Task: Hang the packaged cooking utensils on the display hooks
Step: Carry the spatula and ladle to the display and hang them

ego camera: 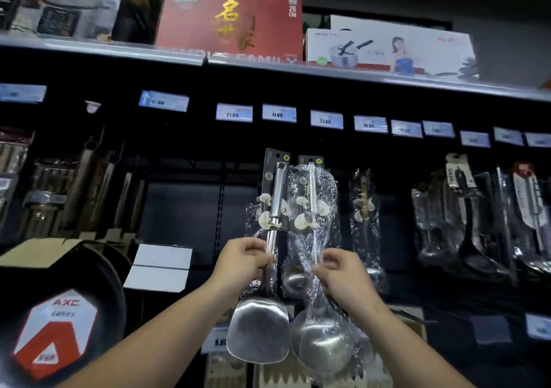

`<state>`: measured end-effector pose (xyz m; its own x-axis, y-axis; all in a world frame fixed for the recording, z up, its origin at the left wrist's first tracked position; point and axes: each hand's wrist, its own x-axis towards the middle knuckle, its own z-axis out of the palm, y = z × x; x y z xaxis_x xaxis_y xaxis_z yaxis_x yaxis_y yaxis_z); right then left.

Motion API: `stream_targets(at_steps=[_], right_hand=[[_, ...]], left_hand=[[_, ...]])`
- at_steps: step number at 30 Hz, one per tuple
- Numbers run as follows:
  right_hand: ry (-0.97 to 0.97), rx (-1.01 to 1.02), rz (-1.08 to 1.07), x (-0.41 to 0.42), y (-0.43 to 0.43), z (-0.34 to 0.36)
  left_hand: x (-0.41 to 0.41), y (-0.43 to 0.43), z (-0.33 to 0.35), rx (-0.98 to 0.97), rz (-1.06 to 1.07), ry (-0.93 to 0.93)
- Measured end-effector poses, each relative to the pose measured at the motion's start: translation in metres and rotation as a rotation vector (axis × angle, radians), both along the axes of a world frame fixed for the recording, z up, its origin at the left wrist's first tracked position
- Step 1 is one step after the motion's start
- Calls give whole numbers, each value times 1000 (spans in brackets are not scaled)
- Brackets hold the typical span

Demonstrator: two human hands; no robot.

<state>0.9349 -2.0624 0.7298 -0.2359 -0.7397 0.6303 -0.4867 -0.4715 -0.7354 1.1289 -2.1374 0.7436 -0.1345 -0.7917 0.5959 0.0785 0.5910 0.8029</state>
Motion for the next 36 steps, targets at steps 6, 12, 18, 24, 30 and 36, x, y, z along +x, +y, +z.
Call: stream_targets(at_steps=[6,12,18,24,30,36], right_hand=[[19,-28,-18,-14,-4,20],[78,-54,-65,-21,-2,37],[88,-84,-32,-25,-5,45],[57,-85,18,-30,-11,51],[43,-97,63,-35,-21,56],[27,-93,80,-38,-31,59]], left_hand=[[-20,-11,18,-13,-14,27],[-30,-17,37,-20,-14,96],[-32,-23,52,-38,49,107],[-31,-30,57,-30,96,74],[-32,-36,63,-39,88,75],[-37,-37,61,-41,80,82]])
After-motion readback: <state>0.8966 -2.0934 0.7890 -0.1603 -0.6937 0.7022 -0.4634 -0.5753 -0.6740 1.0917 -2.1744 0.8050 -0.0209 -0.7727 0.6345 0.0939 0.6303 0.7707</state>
